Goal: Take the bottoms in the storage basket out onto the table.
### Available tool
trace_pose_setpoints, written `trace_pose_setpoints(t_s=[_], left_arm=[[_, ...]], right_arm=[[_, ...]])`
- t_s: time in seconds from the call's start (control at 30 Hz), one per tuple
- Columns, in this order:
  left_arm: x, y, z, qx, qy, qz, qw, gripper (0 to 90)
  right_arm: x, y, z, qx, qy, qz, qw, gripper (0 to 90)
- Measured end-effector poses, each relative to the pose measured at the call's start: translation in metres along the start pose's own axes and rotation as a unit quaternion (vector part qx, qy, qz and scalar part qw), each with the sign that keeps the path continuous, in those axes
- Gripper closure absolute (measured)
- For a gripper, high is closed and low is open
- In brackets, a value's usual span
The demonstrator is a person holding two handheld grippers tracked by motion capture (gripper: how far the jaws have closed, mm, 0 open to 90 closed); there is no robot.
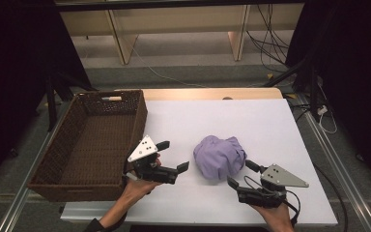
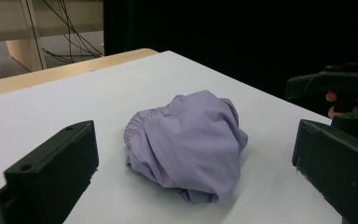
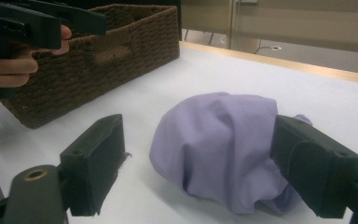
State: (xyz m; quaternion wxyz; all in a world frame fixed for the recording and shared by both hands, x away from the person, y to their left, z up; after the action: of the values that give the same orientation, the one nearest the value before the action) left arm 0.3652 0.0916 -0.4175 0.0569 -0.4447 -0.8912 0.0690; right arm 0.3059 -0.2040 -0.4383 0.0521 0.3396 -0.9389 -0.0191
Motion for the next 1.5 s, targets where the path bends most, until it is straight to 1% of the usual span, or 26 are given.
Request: trace_pose_setpoints(t_s=[0.07, 0.2, 0.47, 0.6, 0.9, 1.13, 1.27, 1.43, 1.5], left_arm=[[0.001, 0.0, 0.001, -0.001, 0.003, 0.001, 1.0, 0.0], [0.002, -0.001, 0.002, -0.001, 0.001, 0.003, 1.0, 0.0], [0.005, -0.001, 0.005, -0.01, 0.001, 0.003, 0.9999, 0.0], [0.006, -0.001, 0.007, -0.02, 0.002, -0.003, 0.9998, 0.0], [0.011, -0.002, 0.01, -0.024, 0.002, -0.006, 0.9997, 0.0], [0.015, 0.0, 0.011, -0.026, -0.003, -0.018, 0.9995, 0.0], [0.018, 0.001, 0.012, -0.025, -0.009, -0.025, 0.9994, 0.0], [0.023, 0.0, 0.014, -0.023, -0.014, -0.027, 0.9993, 0.0], [0.025, -0.001, 0.014, -0.023, -0.016, -0.028, 0.9992, 0.0]], right_arm=[[0.0, 0.0, 0.0, 0.003, 0.001, -0.002, 1.0, 18.3], [0.0, 0.0, 0.0, 0.002, 0.001, -0.003, 1.0, 17.7], [0.0, 0.0, 0.0, 0.002, -0.002, -0.002, 1.0, 17.4], [0.0, 0.0, 0.0, 0.001, -0.002, -0.002, 1.0, 17.2], [0.001, 0.0, 0.0, 0.001, -0.001, -0.001, 1.0, 17.1], [0.001, 0.0, 0.0, 0.001, 0.0, -0.004, 1.0, 17.1], [0.001, 0.001, 0.0, 0.002, 0.001, -0.002, 1.0, 17.1], [0.001, 0.002, 0.0, 0.003, 0.004, 0.001, 1.0, 17.1], [0.001, 0.002, 0.0, 0.006, 0.0, 0.0, 1.0, 17.1]])
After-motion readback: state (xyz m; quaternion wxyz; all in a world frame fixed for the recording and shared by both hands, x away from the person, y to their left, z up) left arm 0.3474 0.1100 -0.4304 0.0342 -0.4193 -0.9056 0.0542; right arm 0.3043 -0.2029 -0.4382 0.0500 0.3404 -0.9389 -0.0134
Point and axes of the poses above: each handheld gripper's, and its own axes: x roughly backward along the jaws, z roughly out of its underside, y roughly to its left, the point moved 3 cm from there along -x, roughly forward along the jaws, and after that the axes turned 14 degrees about -y, right-handed, at the moved point
